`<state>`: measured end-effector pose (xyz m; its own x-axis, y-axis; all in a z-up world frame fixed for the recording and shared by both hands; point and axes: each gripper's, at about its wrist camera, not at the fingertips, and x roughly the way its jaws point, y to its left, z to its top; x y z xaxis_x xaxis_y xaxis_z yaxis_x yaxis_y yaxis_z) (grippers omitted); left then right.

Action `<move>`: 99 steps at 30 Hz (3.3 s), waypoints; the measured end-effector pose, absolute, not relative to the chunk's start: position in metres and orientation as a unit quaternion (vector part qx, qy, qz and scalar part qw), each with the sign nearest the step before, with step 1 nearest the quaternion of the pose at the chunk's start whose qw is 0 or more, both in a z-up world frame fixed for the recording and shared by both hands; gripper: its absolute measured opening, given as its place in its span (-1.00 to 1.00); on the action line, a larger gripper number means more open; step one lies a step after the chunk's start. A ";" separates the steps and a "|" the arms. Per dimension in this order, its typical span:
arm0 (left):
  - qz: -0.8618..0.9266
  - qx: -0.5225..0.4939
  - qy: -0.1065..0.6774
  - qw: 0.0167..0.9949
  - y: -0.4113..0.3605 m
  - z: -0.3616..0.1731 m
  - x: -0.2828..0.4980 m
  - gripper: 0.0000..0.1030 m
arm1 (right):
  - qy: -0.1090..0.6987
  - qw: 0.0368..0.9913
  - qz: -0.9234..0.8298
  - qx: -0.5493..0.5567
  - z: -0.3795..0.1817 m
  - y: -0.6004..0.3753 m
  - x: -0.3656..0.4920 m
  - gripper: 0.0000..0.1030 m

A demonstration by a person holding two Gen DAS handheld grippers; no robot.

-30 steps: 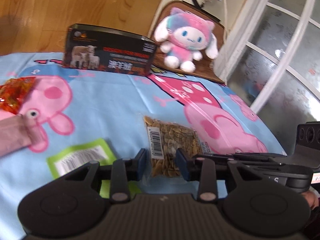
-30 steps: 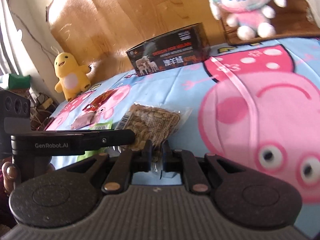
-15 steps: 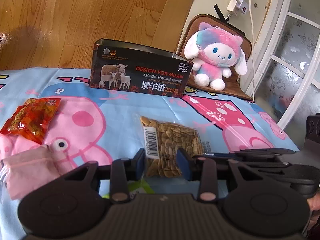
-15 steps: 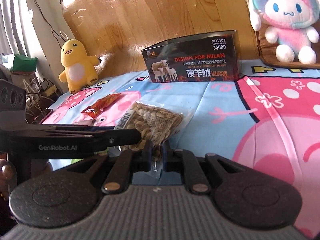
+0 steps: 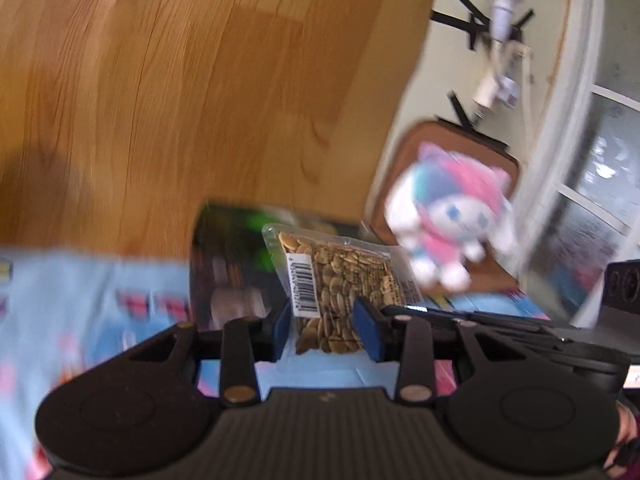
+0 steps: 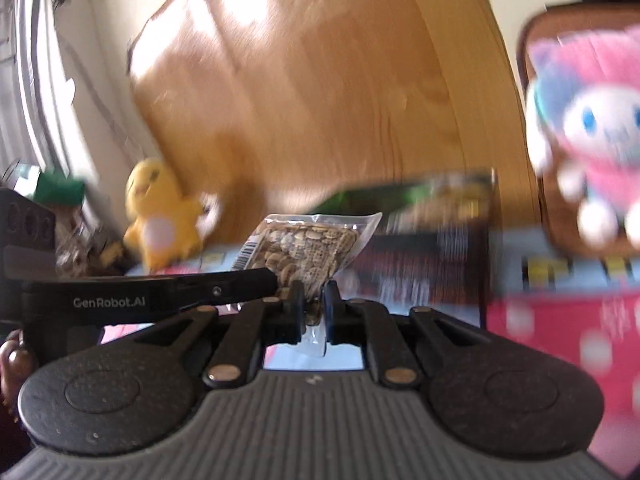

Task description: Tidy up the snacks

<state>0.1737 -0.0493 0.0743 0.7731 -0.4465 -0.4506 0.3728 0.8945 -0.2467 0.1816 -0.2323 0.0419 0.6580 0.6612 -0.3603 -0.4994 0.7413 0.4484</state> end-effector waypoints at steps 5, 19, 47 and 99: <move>-0.178 -0.076 0.281 0.940 -0.055 0.065 0.250 -0.30 | 0.276 0.906 0.282 0.151 0.029 -0.203 0.251 -0.72; -0.139 -0.094 0.246 0.955 -0.021 0.066 0.222 -0.05 | 0.205 0.928 0.250 0.184 0.039 -0.218 0.216 0.09; -0.081 -0.238 0.321 0.913 0.135 -0.007 0.132 -0.05 | 0.434 0.786 0.366 0.245 -0.016 -0.083 0.184 0.03; -0.183 -0.221 0.318 0.904 0.102 0.018 0.103 0.33 | 0.443 0.766 0.301 0.356 -0.036 -0.177 0.128 -0.82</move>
